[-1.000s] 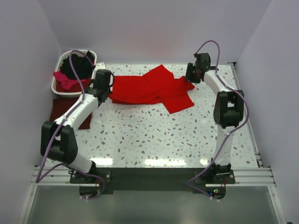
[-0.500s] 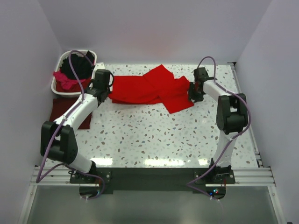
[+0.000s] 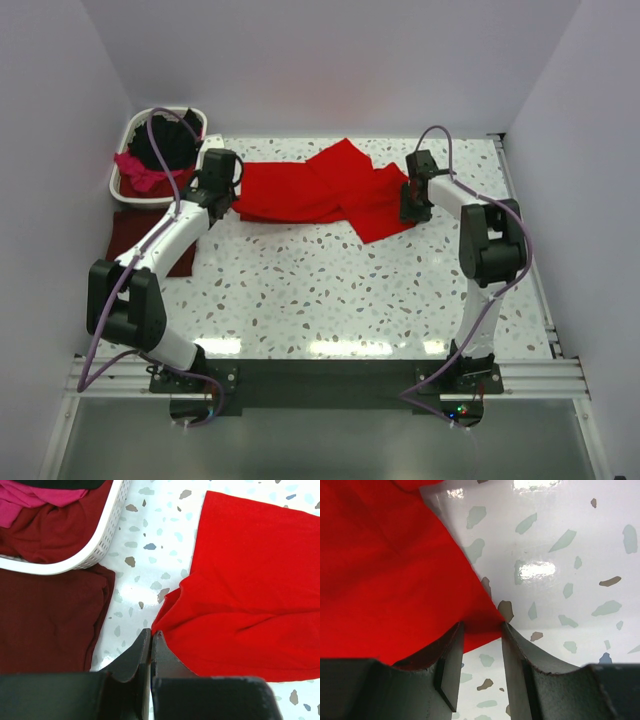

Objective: Fold and stack the t-shirts
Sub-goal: Flatten the tshirt out

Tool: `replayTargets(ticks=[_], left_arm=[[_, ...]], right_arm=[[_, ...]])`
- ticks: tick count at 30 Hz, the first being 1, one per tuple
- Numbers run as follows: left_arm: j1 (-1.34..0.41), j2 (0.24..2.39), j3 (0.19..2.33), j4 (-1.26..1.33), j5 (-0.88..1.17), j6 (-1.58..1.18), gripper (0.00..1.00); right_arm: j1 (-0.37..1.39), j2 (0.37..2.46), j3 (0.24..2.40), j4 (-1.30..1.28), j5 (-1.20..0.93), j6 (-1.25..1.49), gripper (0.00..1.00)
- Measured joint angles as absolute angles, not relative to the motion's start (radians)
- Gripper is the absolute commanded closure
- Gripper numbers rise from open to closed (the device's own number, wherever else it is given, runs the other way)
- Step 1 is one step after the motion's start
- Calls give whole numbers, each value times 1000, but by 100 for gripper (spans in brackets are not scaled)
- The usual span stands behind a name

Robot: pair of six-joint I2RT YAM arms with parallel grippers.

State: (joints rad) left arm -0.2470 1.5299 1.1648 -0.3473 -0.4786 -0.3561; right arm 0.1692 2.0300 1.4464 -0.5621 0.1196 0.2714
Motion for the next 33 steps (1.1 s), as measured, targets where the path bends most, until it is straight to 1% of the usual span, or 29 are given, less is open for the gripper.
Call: replayTargets(ticks=[14, 33], left_arm=[[-242, 1530, 1165, -352, -479, -356, 100], [-242, 1530, 1165, -355, -479, -356, 100]], right_arm=[[196, 2028, 1459, -586, 176, 271, 58], [189, 2051, 1470, -571, 184, 268, 61]])
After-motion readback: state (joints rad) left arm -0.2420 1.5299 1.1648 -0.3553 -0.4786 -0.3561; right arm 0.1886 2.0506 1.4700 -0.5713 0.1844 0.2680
